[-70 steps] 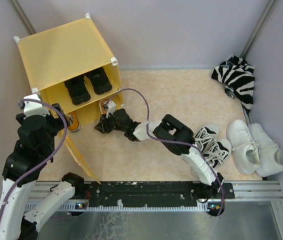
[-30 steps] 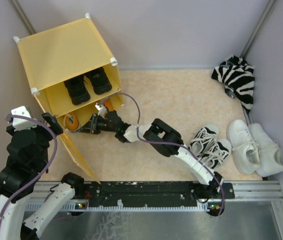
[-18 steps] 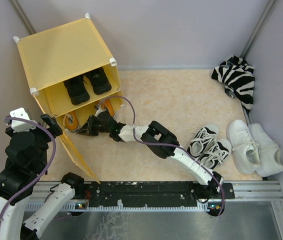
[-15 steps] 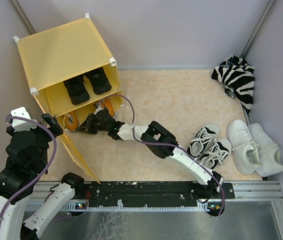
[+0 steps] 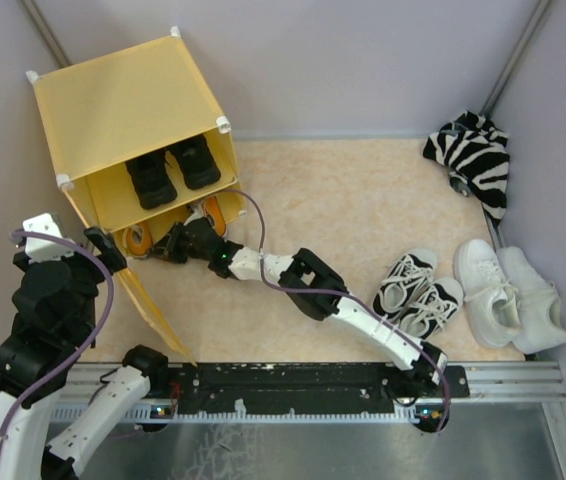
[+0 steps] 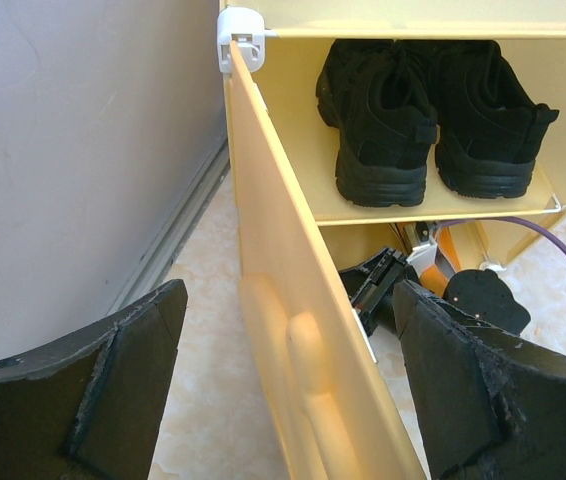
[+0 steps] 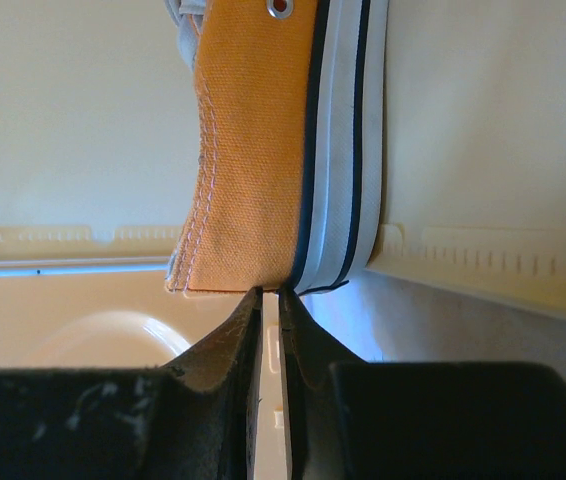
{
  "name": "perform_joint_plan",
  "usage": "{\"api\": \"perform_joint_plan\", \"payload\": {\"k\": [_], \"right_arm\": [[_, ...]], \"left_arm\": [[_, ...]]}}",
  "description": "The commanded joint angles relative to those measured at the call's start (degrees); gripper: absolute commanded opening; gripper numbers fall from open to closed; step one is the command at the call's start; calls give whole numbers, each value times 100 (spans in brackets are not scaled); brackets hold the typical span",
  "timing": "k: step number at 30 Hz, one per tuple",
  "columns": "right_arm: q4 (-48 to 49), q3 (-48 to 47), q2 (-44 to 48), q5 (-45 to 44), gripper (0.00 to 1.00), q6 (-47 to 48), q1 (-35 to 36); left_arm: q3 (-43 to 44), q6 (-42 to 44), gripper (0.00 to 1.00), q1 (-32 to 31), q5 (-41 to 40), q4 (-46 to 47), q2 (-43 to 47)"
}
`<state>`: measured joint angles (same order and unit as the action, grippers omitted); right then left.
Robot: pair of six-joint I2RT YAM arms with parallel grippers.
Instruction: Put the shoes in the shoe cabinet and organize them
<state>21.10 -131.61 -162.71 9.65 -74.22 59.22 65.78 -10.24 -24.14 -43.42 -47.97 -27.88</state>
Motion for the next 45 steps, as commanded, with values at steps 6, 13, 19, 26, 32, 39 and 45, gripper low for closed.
{"api": "perform_joint_plan", "payload": {"k": [6, 13, 19, 26, 32, 39, 45], "right_arm": [[1445, 469, 297, -633, 12, -281, -358], [867, -47, 176, -105, 12, -150, -367], [1758, 1710, 1269, 242, 16, 54, -210], [2034, 3536, 2613, 362, 29, 664, 26], [1642, 4444, 3302, 694, 46, 1244, 271], [771, 5664, 4202, 555, 61, 2119, 348], [-808, 6096, 4883, -680, 61, 3468, 459]], "left_arm": [[220, 94, 90, -12, -77, -21, 97], [231, 60, 90, -11, -47, -1, 59], [96, 118, 90, -11, -45, 124, 133], [-173, 73, 90, -12, 128, 274, 341], [-304, 152, 90, -9, 176, 510, 520], [-406, 194, 90, -12, 225, 644, 696], [-498, 232, 90, -4, 271, 757, 845]]}}
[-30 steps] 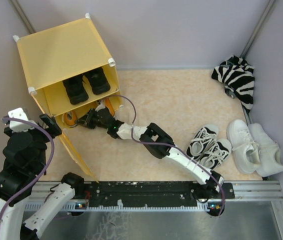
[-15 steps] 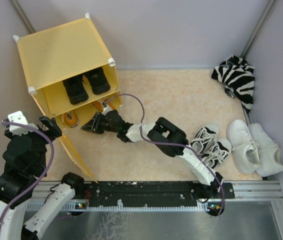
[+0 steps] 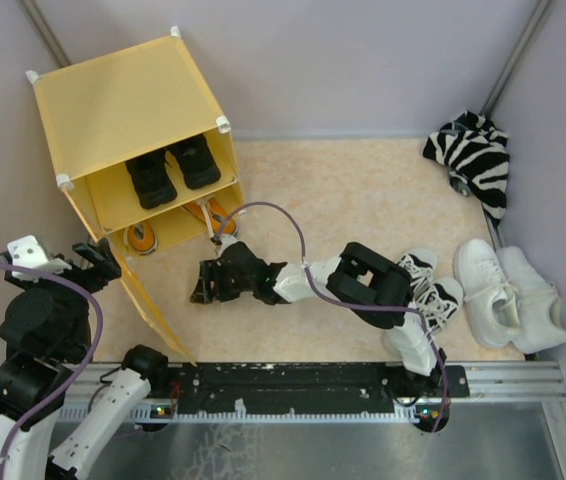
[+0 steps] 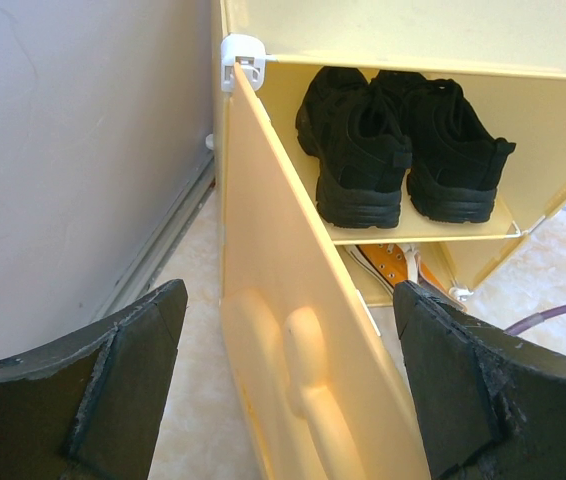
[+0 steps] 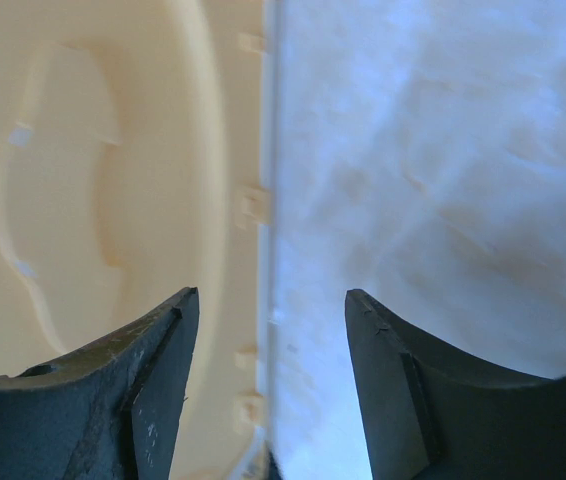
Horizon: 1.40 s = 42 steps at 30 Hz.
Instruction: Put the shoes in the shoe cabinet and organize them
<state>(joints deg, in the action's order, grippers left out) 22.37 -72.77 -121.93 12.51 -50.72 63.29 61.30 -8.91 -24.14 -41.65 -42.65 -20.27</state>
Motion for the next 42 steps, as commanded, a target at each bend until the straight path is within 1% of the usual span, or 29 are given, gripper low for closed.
{"api": "perform_joint_plan", "payload": {"k": [1, 2, 3, 6, 7, 8, 9, 11, 14, 16, 17, 20, 27, 32, 35, 38, 42], "right_arm": [[-1050, 380, 983, -1265, 61, 1296, 52], [-1201, 530, 1143, -1671, 62, 1486, 54], [-1347, 634, 1300, -2073, 65, 1715, 51], [-1570, 740, 1558, -3287, 82, 2617, 33], [-1458, 772, 1584, -3533, 85, 2978, 6], [-1258, 812, 1603, -3585, 86, 3350, -59], [-971, 880, 1616, -3476, 87, 3672, -144], [-279, 1054, 1635, -2838, 87, 3978, -469], [844, 1277, 1514, -1457, 85, 3789, -1101], [1468, 1281, 1334, -804, 83, 3772, -1403], [1681, 1225, 1247, -609, 83, 3868, -1442], [1924, 933, 958, -322, 83, 4173, -1451], [2058, 307, 431, 175, 78, 4190, -1449], [2030, -130, 49, -205, 76, 4156, -1450], [1813, -482, -268, -228, 71, 4192, -1456], [1883, -539, -426, -318, 68, 4174, -1464], [1838, -592, -505, -375, 60, 4143, -1457]], "left_arm": [[-38, 91, 90, -5, 100, 244, 69], [-23, 86, 90, -6, 109, 245, 41], [-2, 71, 90, -11, 143, 252, 16], [28, 24, 90, -9, 328, 299, -34], [45, 14, 90, -9, 366, 314, -43], [67, 12, 90, -10, 382, 328, -47], [85, 12, 90, -6, 388, 348, -61], [108, 20, 90, -11, 402, 394, -53], [117, 68, 90, -11, 454, 424, -42], [112, 75, 90, -11, 418, 428, -28], [97, 86, 90, -11, 408, 451, -11], [50, 118, 91, -11, 354, 480, 63], [24, 244, 91, -12, 296, 592, 65], [46, 280, 91, -5, 299, 630, -33], [102, 280, 91, -8, 274, 609, -86], [145, 241, 91, -12, 171, 533, -105], [128, 222, 91, -9, 115, 516, -121]]}}
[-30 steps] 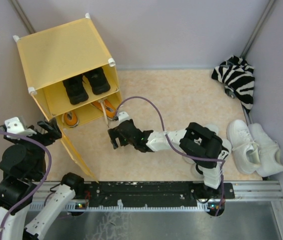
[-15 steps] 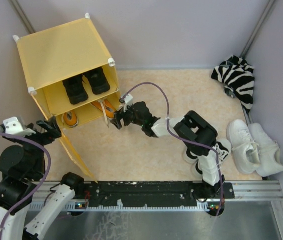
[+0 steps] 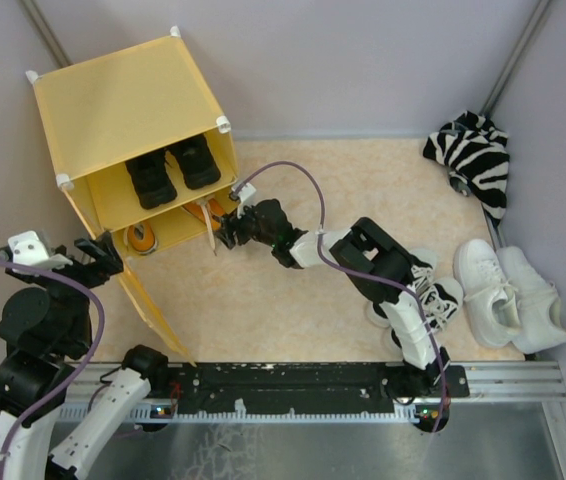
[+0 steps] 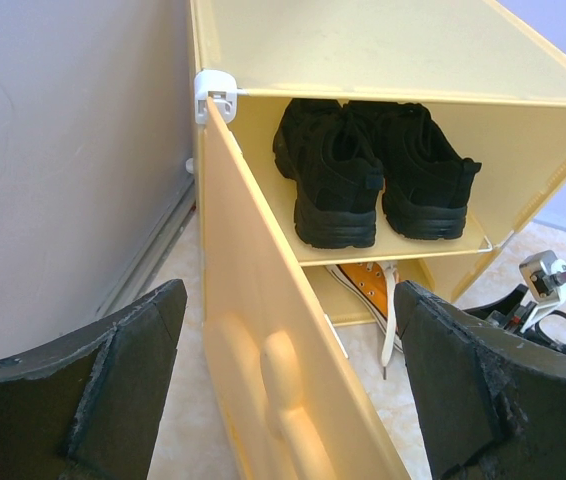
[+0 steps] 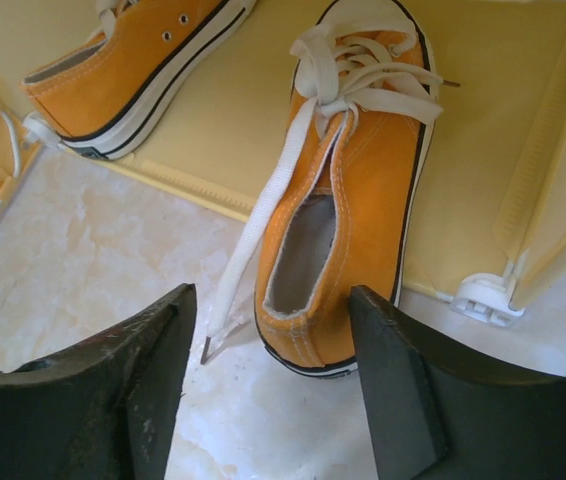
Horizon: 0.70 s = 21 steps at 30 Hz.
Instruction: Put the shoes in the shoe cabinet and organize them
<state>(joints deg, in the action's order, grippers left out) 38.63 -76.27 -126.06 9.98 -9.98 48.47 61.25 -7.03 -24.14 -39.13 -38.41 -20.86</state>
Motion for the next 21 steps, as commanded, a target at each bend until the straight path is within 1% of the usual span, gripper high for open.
{"api": "perform_joint_plan", "payload": {"k": [1, 4, 5, 6, 8, 10, 11, 13, 17, 21], "right_arm": [[212, -230, -94, -144, 58, 53, 24], [220, -214, -112, -176, 50, 3, 27], [250, -203, -116, -157, 46, -19, 25], [284, -200, -122, -124, 41, -38, 25], [302, -234, -149, -41, 27, -91, 30], [263, -304, -184, -16, 17, -161, 47], [213, -353, -195, -35, 9, -177, 67], [187, -412, -207, -125, 1, -223, 120], [175, -798, -298, -112, 0, -390, 311], [-92, -1652, -569, -27, 0, -513, 580]], "left_arm": [[139, 33, 91, -11, -138, 94, -87], [182, 40, 91, -10, -142, 104, -172], [180, 52, 91, -12, -139, 131, -187], [179, 56, 91, -9, -136, 153, -202], [176, 56, 91, -11, -122, 183, -216], [167, 47, 91, -11, -91, 177, -239], [160, 36, 91, -5, -93, 175, -245], [152, 25, 91, -9, -107, 175, -243], [104, 51, 91, -9, -145, 201, -244], [63, 53, 91, -5, -93, 246, -254]]}}
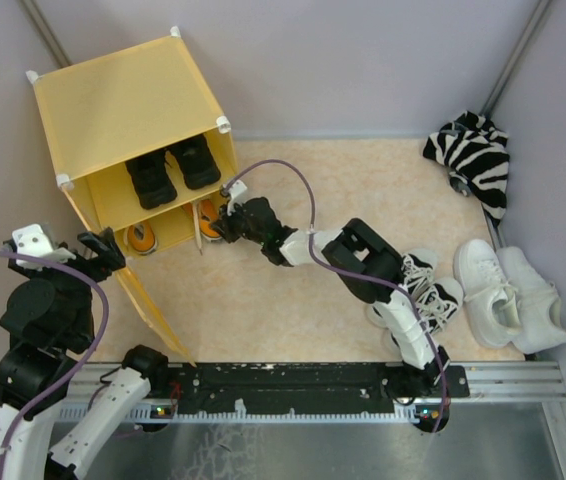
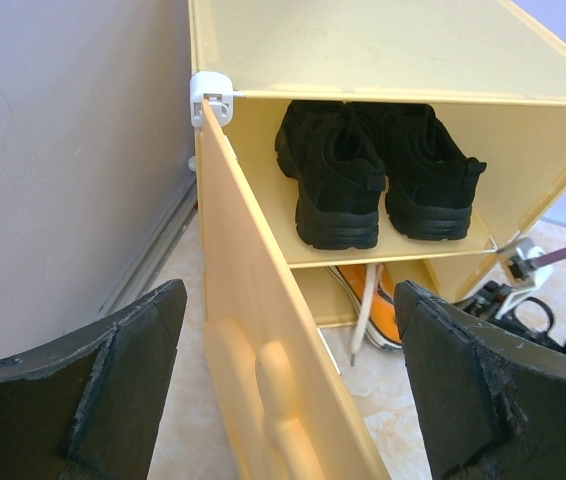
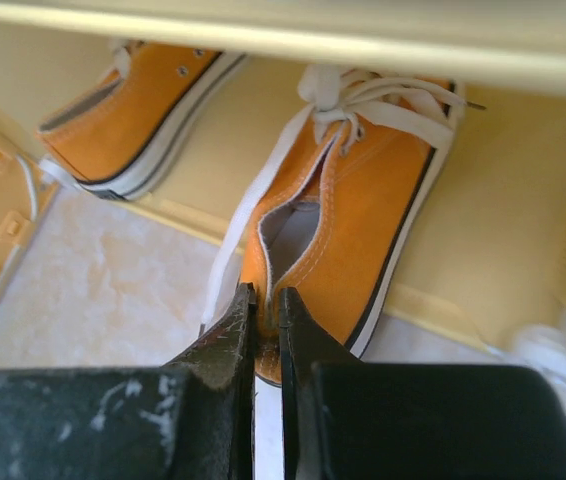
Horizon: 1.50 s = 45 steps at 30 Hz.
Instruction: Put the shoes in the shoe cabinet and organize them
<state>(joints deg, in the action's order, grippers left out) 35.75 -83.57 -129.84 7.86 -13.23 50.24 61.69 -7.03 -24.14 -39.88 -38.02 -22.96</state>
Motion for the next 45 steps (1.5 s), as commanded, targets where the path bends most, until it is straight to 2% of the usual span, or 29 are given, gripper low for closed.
{"api": "perform_joint_plan", "payload": {"k": [1, 8, 15, 16, 19, 23, 27, 29, 33, 36, 45], "right_arm": [[107, -1152, -312, 222, 0, -232, 472], [-112, -2625, -1342, 302, 0, -562, 641], [-318, -3528, -2042, -34, 0, -950, 654], [-366, -3567, -2079, -140, 5, -980, 655], [-356, -3276, -1919, -296, 21, -997, 654], [483, -1962, -1125, -429, 42, -979, 655], [926, -964, -412, -528, 45, -1048, 656], [985, -683, -257, -567, 40, -1191, 650], [748, -946, -571, -303, 13, -1479, 652], [676, -1297, -911, -122, 2, -1773, 649], [637, -1708, -1484, 26, 0, -2470, 654]], "left_arm": [[16, 55, 91, -11, -10, 214, -53], [73, 157, 91, -4, -25, 187, -15], [117, 106, 91, -10, -100, 64, 24], [109, 97, 91, -6, -84, 66, 24], [89, 70, 91, -11, -49, 66, -11], [74, 65, 91, -7, -31, 82, -43], [51, 96, 91, -9, -35, 115, -61], [37, 95, 91, -5, -29, 117, -62], [9, 68, 91, -11, -38, 141, -80], [31, 52, 91, -7, -26, 136, -111], [45, 11, 91, -9, -80, 119, -170]]}}
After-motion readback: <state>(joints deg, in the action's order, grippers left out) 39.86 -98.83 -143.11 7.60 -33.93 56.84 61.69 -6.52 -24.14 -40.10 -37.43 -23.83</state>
